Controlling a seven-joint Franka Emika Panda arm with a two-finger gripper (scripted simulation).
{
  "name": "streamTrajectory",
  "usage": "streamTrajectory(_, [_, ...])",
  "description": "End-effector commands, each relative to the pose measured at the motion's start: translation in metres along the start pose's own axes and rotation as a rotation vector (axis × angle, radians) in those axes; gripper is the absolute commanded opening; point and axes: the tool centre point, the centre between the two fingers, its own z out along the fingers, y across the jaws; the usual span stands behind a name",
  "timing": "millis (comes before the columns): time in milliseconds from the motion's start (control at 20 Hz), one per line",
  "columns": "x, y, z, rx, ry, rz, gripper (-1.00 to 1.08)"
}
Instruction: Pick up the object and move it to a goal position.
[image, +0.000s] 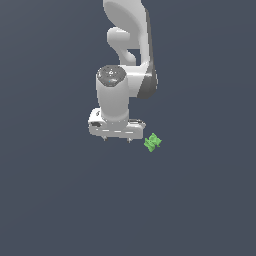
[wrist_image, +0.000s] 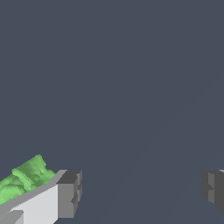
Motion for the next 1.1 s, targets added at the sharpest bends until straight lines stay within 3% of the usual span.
streamTrajectory(0, [0.0, -0.001, 0.0, 0.0, 0.0, 0.0, 1.0])
streamTrajectory(450, [-0.008, -0.025, 0.011, -0.001, 0.001, -0.102, 1.0])
streamTrajectory(1050, [-0.053, -0.125, 0.051, 0.004, 0.005, -0.526, 1.0])
